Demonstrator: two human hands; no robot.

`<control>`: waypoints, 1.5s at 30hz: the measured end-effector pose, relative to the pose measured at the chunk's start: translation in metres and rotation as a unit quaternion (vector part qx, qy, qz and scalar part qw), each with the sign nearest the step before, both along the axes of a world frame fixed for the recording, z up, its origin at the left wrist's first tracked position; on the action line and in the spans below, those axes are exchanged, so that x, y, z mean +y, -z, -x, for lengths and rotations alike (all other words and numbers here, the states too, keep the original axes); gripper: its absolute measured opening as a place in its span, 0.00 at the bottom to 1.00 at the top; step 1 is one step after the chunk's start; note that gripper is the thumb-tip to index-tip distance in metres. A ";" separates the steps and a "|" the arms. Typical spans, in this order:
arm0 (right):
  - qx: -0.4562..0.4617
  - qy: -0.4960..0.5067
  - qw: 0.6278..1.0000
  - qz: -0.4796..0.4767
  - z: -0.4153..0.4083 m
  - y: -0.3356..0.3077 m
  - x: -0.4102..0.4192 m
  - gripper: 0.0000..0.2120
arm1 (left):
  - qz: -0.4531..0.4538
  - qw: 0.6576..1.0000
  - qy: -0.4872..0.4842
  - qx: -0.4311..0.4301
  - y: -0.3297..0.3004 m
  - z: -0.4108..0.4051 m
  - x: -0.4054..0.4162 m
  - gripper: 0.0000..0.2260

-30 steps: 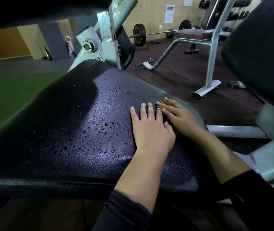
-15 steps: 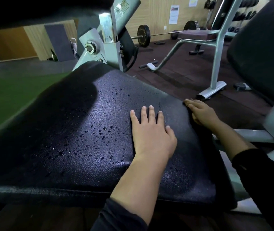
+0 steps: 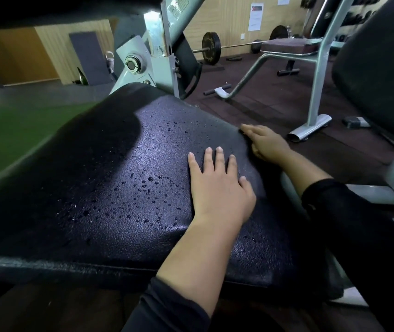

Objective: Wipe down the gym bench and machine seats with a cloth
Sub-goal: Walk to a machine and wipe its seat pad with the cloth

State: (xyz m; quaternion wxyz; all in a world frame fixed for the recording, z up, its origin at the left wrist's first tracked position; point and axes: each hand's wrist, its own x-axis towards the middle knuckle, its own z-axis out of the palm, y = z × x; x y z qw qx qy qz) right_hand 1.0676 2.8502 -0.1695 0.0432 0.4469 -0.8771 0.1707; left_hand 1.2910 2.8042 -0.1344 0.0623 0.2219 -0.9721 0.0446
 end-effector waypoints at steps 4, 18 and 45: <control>-0.097 0.135 0.984 0.066 -0.016 0.014 0.054 0.21 | -0.001 1.000 0.003 -0.002 0.000 -0.001 0.000 0.26; -0.087 0.086 0.991 0.057 -0.020 -0.004 0.002 0.22 | 0.001 1.000 0.000 -0.010 0.001 0.002 -0.002 0.26; -0.141 0.091 0.965 0.203 -0.204 0.006 0.078 0.17 | 0.061 0.998 0.028 -0.010 -0.033 -0.132 -0.054 0.24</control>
